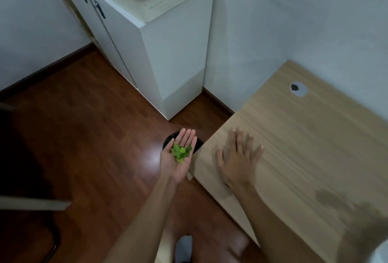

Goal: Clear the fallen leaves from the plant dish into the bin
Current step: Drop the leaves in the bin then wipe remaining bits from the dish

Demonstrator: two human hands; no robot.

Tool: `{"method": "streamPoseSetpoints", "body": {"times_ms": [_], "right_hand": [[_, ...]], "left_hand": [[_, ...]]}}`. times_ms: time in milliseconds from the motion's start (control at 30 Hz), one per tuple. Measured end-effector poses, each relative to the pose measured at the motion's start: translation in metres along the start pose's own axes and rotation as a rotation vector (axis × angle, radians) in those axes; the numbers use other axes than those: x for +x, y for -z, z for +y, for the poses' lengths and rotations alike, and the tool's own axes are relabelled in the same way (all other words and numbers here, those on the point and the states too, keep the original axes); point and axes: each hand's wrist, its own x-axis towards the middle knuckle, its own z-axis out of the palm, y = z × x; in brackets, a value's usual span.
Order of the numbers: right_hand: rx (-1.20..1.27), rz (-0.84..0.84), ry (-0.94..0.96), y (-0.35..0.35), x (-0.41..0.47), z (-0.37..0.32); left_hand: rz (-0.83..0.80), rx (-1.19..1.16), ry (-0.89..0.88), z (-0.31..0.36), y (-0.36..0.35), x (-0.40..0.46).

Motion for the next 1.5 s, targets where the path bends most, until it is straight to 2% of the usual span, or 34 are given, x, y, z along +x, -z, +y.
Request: {"method": "streamPoseSetpoints", "body": {"times_ms": [400, 667, 967, 1133, 1300, 1500], "right_hand": [[-0.001, -0.017, -0.003, -0.012, 0.009, 0.005], [-0.046, -0.024, 0.004, -0.015, 0.013, 0.005], [-0.018, -0.011, -0.007, -0.013, 0.012, 0.002], [-0.009, 0.015, -0.002, -0.014, 0.011, 0.003], [-0.002, 0.016, -0.001, -0.013, 0.011, 0.002], [0.002, 0.007, -0.004, -0.013, 0.012, 0.002]], "left_hand": [[0.235, 0.087, -0.042, 0.059, 0.050, 0.110], [0.452, 0.312, 0.033, 0.058, 0.074, 0.156], [0.590, 0.465, 0.072, 0.047, 0.099, 0.188], [0.549, 0.446, 0.100, 0.041, 0.101, 0.178], [0.552, 0.443, 0.018, 0.037, 0.097, 0.174], [0.520, 0.568, 0.031, 0.039, 0.101, 0.168]]}}
